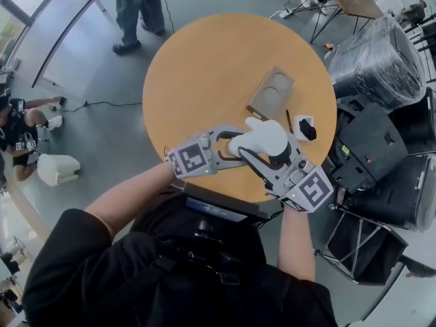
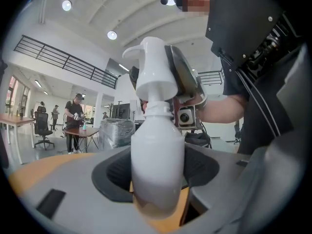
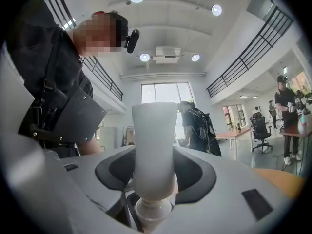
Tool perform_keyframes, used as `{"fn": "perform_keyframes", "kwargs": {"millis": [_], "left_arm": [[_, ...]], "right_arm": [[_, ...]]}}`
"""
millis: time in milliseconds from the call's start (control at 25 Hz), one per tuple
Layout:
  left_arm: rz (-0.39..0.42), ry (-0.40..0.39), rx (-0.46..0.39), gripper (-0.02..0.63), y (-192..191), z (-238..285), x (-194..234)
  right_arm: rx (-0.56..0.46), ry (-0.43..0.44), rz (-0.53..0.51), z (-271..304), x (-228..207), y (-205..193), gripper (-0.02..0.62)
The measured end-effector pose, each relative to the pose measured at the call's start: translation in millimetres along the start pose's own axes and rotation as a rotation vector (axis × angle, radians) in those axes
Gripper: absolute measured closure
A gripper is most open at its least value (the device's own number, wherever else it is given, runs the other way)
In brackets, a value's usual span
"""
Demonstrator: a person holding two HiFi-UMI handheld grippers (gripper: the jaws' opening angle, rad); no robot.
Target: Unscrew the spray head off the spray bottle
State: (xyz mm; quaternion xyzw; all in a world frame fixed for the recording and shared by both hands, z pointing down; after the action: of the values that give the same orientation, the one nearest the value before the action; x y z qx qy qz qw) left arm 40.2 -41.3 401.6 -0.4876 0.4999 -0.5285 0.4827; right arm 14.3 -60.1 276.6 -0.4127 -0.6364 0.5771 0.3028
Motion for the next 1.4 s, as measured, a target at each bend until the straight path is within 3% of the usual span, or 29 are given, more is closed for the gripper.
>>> {"fn": "perform_keyframes", "kwargs": {"millis": [480,760,1000,1400], "left_arm": [[0.016,0.034,0.053,0.301,-30.8,-2.6,3.6],[0.019,0.059,0.044,0.301,-44.3,-4.3,8.1],[0.037,0.093,0.031,0.3,-49.8,-4.3,18.4],[0.059,0.142,0.003,0.299,-60.1,2.4,40.9]], "right_arm": [[-0.069,-0.03,-0.034,-5.1,-3.1,53.2,0.353],[-0.034,-0.088,-0.043,-20.6,-22.4,51.9,0.353],[0.062,-0.177,-0.003,-38.6,-50.1,15.7,0.353],[0.324,-0.312,0.168,-62.1,-95.0,-105.1,0.353]]}}
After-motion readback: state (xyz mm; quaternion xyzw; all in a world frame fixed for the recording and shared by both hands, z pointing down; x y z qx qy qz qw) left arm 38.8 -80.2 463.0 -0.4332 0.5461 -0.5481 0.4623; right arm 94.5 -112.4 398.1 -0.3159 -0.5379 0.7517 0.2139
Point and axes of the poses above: the fingertips, and each gripper's own axes: z forward along the fingers, x to its left, y out of its top, the point moved 1 cm from there along -z, backward along the fingers, and after that the axes turned 6 degrees about -x, right-handed, at the moved point
